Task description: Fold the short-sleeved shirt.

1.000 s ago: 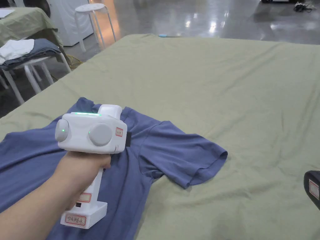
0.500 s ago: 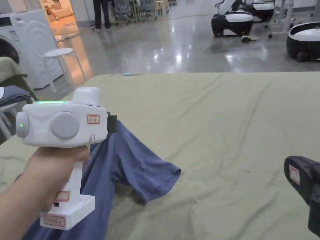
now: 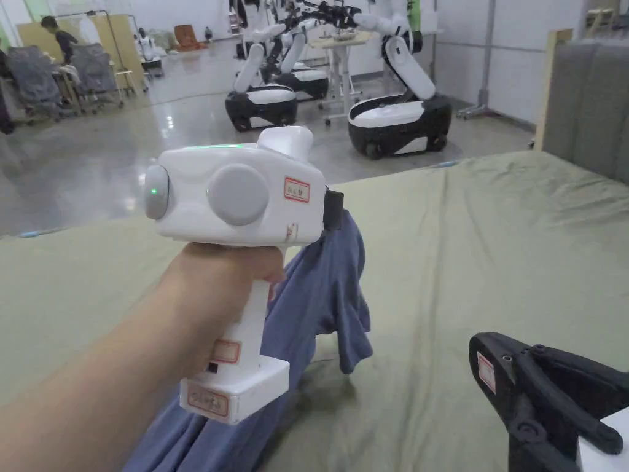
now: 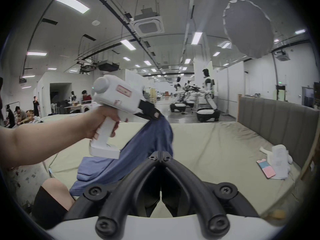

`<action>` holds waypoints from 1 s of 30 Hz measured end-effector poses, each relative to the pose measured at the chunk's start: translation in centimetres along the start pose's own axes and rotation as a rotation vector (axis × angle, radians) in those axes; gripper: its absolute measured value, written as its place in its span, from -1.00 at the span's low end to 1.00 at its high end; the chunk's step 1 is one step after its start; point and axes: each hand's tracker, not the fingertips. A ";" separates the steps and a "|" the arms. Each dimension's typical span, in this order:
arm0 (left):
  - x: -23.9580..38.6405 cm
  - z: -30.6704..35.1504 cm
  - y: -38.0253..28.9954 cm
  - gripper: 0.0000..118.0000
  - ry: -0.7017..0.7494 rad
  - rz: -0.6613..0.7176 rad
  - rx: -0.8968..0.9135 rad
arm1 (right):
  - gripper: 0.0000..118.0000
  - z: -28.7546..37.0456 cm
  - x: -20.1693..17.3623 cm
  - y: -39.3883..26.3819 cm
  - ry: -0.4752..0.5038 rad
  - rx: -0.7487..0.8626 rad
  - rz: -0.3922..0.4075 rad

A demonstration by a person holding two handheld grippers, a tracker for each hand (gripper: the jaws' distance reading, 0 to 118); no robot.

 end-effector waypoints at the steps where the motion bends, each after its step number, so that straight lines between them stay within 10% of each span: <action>1: 2.2 -1.5 0.0 -1.00 -0.035 -0.025 -0.012 | -0.98 0.4 1.0 0.0 -0.020 -0.002 -0.005; 14: 15.3 -17.3 -9.0 -0.89 -0.192 -0.123 -0.328 | -0.98 1.9 8.0 -2.8 -0.162 -0.072 -0.064; 15: 14.8 -17.7 -9.6 -0.54 -0.213 -0.112 -0.368 | -0.98 1.8 8.2 -2.9 -0.164 -0.073 -0.069; 17: 14.1 -17.4 -10.4 0.85 -0.181 -0.115 -0.369 | -0.98 1.7 8.3 -3.1 -0.166 -0.076 -0.072; 18: 13.6 -17.0 -10.6 0.98 -0.181 -0.119 -0.363 | -0.98 1.6 8.2 -3.1 -0.165 -0.076 -0.071; 30: -6.8 12.3 -11.0 0.76 0.253 0.099 0.137 | -0.98 -0.7 4.0 -2.1 -0.064 -0.076 0.022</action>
